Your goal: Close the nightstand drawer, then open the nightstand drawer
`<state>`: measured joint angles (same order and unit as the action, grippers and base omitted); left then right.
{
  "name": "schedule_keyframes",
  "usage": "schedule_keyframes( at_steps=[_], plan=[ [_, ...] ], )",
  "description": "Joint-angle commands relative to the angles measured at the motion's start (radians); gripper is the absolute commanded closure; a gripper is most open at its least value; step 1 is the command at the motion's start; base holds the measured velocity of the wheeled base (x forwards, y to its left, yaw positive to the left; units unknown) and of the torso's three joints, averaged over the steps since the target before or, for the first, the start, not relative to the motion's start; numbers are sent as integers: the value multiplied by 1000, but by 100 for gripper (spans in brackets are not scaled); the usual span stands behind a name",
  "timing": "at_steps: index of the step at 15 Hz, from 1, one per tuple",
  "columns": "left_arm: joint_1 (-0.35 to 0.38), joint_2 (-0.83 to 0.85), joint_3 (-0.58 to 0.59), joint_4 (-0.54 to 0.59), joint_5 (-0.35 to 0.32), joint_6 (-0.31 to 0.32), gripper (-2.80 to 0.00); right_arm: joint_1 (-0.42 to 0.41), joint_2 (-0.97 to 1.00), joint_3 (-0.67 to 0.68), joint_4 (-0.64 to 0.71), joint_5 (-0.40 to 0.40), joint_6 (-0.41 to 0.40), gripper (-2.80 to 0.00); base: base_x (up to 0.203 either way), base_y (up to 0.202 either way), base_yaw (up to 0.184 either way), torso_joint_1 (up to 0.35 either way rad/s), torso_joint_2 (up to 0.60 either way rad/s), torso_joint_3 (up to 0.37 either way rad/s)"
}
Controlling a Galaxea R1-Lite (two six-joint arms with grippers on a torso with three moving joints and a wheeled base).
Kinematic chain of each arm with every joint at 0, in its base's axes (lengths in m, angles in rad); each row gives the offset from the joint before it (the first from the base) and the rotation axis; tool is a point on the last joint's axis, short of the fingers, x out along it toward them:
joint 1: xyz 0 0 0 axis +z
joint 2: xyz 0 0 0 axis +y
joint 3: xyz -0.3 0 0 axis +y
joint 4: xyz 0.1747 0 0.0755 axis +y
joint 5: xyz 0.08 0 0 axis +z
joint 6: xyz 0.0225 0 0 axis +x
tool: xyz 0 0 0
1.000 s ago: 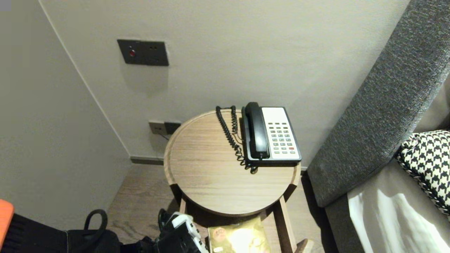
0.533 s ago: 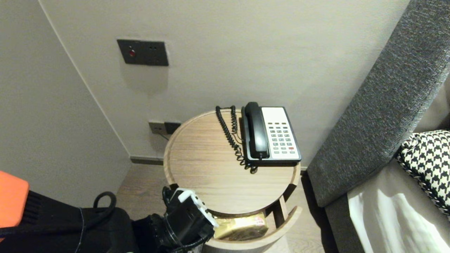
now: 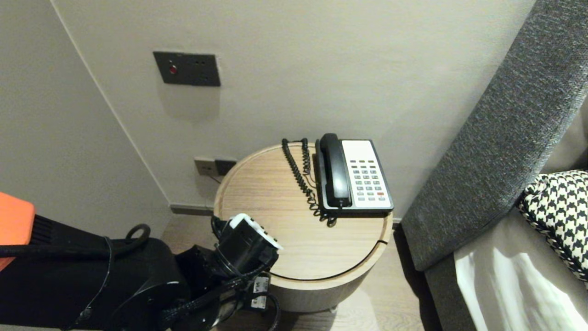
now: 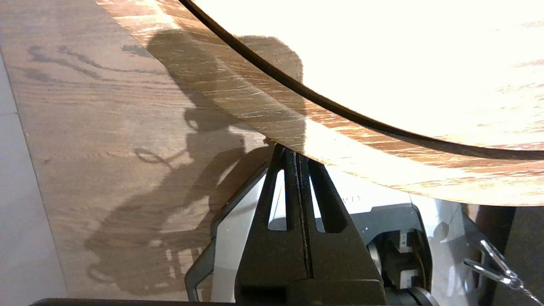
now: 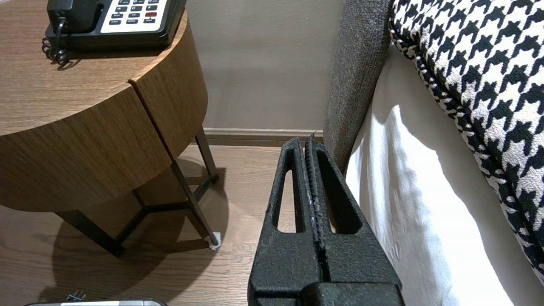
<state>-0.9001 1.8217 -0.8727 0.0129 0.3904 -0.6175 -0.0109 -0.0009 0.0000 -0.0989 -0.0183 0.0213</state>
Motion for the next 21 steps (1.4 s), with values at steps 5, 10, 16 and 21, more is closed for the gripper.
schedule_keyframes(
  at_steps=[5,10,16,21],
  plan=[
    [17,-8,-17,-8,16,29,0,0,-1,40,-1,0,0,0,0,0,0,0,0,0],
    [-12,-16,68,-8,13,30,0,0,-1,40,-1,0,0,0,0,0,0,0,0,0],
    [-52,-57,157,-33,7,32,0,0,-1,40,-1,0,0,0,0,0,0,0,0,0],
    [-42,-189,405,-35,-33,30,0,0,-1,40,-1,0,0,0,0,0,0,0,0,0]
  ],
)
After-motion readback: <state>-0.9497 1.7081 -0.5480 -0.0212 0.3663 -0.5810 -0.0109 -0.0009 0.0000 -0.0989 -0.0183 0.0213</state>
